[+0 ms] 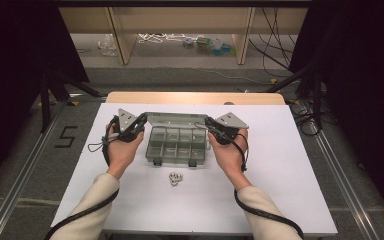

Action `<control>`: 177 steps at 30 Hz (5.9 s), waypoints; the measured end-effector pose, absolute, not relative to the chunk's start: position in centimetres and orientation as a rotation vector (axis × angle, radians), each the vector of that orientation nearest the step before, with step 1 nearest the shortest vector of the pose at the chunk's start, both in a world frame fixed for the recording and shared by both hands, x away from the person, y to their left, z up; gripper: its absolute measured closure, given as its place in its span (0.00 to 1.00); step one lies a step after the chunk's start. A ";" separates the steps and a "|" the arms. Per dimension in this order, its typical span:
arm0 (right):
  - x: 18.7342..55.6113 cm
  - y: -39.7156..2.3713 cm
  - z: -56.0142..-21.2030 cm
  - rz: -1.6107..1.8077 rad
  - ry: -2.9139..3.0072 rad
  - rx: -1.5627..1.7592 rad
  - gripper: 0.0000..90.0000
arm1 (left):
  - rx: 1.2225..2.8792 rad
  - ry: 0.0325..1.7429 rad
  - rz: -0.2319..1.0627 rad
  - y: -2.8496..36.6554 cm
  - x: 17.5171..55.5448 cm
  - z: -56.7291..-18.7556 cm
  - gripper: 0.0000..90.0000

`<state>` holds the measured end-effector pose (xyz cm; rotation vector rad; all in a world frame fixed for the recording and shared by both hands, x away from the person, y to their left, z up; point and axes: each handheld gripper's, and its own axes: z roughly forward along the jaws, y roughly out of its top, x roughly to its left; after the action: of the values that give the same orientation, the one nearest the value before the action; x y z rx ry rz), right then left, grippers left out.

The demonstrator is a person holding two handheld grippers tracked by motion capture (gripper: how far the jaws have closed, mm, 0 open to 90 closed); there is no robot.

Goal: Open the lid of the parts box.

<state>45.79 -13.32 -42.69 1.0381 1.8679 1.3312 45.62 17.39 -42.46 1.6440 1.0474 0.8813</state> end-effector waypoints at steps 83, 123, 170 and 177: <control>49.6 -12.8 -42.4 1.351 1.799 1.088 0.95 | 1.589 1.157 0.827 16.9 49.2 -42.4 0.96; 50.7 -12.6 -44.0 1.339 1.805 1.107 0.94 | 1.618 1.182 0.828 16.7 50.1 -43.3 0.96; 51.7 -12.7 -46.4 1.271 1.886 1.155 0.93 | 1.713 1.232 0.800 16.4 51.2 -46.0 0.95; 51.7 -12.7 -46.8 1.265 1.914 1.178 0.93 | 1.727 1.235 0.797 16.4 51.3 -46.3 0.95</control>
<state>51.74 -12.70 -46.75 1.1778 1.9143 1.2654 51.34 16.40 -46.30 1.7267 1.2350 0.7973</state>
